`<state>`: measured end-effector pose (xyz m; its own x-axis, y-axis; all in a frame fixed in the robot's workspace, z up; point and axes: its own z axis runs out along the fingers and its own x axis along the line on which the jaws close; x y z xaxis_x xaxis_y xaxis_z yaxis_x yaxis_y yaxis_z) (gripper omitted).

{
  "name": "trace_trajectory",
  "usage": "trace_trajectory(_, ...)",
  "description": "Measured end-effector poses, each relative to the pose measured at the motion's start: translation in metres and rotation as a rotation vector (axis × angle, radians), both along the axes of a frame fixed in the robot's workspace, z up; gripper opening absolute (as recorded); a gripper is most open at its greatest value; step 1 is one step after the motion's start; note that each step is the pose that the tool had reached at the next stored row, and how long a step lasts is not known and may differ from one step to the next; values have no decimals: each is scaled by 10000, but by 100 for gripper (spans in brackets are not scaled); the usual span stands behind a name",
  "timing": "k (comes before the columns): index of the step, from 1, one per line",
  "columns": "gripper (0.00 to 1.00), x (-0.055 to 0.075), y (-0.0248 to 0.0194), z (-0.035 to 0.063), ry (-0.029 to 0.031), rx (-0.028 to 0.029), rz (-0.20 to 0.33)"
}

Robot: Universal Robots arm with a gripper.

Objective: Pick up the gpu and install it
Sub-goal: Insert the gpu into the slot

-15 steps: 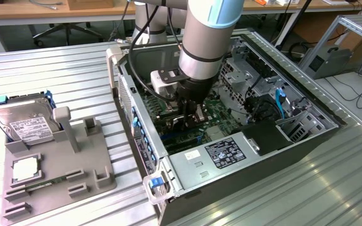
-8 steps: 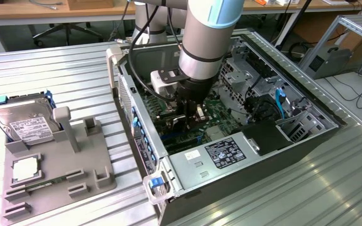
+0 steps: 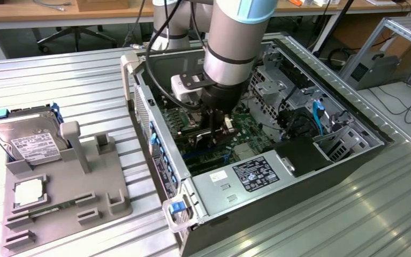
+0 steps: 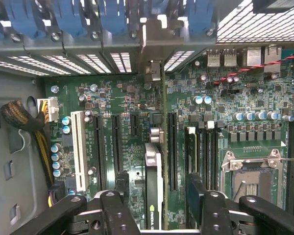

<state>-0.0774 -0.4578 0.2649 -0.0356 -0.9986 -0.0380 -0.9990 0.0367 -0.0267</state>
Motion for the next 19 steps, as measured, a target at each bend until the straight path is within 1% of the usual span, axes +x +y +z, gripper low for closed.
trace_trajectory(5, 59, 1, 18, 80, 0, -67, 1)
trace_trajectory(7, 59, 1, 22, 96, 0, -88, 2)
trace_trajectory(19, 59, -28, 22, 97, 0, -87, 1)
